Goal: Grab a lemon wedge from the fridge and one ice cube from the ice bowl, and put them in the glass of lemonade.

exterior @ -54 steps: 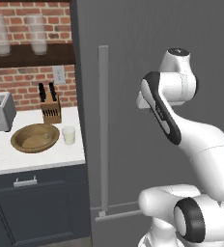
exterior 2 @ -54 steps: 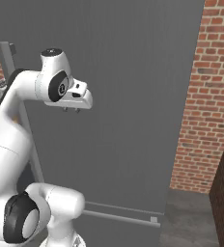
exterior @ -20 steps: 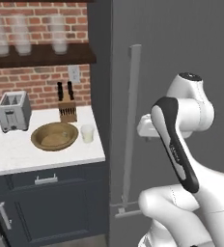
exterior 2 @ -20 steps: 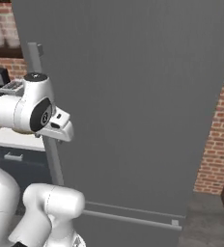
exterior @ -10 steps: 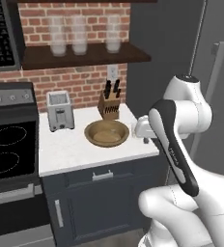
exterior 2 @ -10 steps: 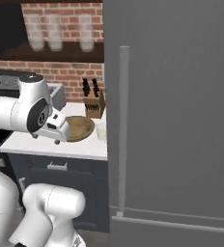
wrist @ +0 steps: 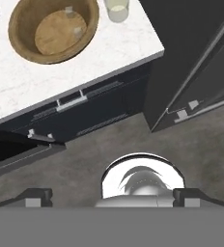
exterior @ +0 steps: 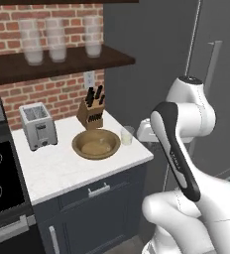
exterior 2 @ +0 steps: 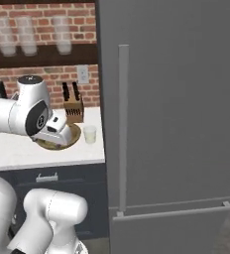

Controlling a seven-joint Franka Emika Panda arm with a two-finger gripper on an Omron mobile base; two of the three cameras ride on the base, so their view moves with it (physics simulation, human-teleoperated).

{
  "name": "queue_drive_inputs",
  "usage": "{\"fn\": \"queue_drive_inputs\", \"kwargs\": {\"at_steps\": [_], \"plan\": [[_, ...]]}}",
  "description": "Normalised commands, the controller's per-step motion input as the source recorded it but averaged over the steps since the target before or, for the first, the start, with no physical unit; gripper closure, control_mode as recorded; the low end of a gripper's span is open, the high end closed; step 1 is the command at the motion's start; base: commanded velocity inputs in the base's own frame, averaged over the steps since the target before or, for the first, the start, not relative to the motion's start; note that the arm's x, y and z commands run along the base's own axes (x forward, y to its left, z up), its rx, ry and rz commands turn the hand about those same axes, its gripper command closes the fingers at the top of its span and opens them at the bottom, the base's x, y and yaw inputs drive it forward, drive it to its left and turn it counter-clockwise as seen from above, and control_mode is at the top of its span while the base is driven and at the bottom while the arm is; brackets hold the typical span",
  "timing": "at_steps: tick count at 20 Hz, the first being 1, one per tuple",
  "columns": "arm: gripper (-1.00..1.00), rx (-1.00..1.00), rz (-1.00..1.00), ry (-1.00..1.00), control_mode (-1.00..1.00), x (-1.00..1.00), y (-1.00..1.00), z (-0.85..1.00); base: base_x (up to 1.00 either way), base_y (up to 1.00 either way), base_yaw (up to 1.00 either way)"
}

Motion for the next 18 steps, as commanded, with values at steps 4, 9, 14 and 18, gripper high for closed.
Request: {"fn": "queue_drive_inputs", "kwargs": {"at_steps": [4,9,14,18], "plan": [[-1.00,0.00,0.00,0.00,1.00,0.00,0.00,0.00,0.56,0.20,-0.08],[-1.00,0.00,0.00,0.00,1.00,0.00,0.00,0.00,0.59,0.24,0.00],[-1.00,0.00,0.00,0.00,1.00,0.00,0.00,0.00,0.57,0.27,0.00],[-1.00,0.00,0.00,0.00,1.00,0.00,0.00,0.00,0.39,0.35,0.00]]}}
